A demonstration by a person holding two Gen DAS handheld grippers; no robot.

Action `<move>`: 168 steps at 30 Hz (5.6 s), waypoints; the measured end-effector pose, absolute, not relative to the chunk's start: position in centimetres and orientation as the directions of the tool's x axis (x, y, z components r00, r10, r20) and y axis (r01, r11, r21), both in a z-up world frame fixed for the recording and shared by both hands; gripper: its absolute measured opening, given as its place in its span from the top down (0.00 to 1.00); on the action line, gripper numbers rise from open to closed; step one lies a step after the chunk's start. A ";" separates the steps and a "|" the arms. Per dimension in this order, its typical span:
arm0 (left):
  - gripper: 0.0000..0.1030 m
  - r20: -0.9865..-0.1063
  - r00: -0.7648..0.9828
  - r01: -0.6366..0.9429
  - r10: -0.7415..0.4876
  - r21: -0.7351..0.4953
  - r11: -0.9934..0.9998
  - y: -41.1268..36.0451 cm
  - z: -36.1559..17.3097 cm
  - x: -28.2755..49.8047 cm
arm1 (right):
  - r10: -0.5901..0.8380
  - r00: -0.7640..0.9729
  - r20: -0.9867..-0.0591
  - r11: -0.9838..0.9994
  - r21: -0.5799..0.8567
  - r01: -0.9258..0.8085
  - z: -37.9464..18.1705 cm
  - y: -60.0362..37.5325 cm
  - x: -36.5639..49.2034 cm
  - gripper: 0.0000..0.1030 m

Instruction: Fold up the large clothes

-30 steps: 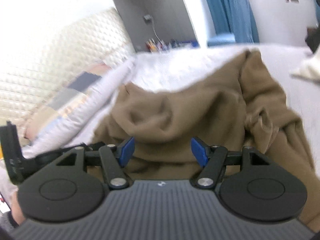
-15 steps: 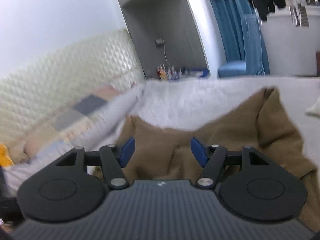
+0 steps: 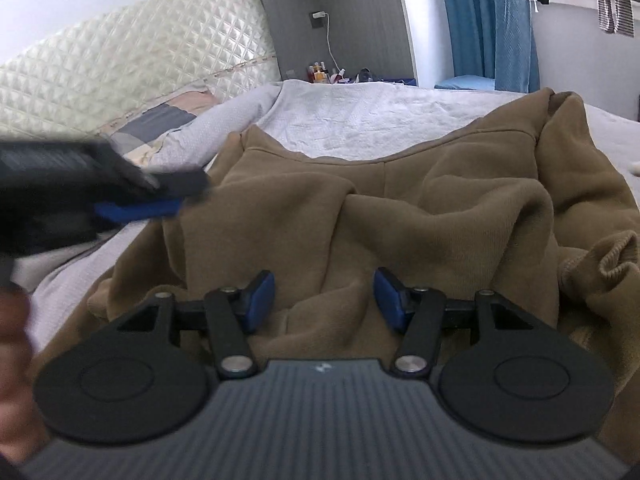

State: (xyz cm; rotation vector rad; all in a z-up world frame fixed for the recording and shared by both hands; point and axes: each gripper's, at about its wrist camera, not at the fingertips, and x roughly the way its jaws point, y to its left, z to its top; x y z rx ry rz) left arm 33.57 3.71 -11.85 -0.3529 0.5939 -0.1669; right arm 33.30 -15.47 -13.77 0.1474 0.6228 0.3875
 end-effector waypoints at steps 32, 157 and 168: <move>0.86 -0.606 0.762 0.029 -0.228 -0.319 0.947 3.7 -16.6 35.8 | 0.324 0.723 -0.610 0.935 0.326 -0.143 -14.8 -19.8 35.3 0.45; 0.89 -0.559 0.761 -0.312 -0.329 -0.759 0.571 18.0 -2.8 5.6 | 0.772 0.529 -0.352 0.568 0.756 -0.326 -3.2 -41.3 23.6 0.87; 0.89 -0.488 0.819 -0.244 -0.302 -0.772 0.587 16.8 1.5 -4.8 | 0.767 0.578 -0.280 0.535 0.776 -0.334 -0.2 -42.7 16.5 0.87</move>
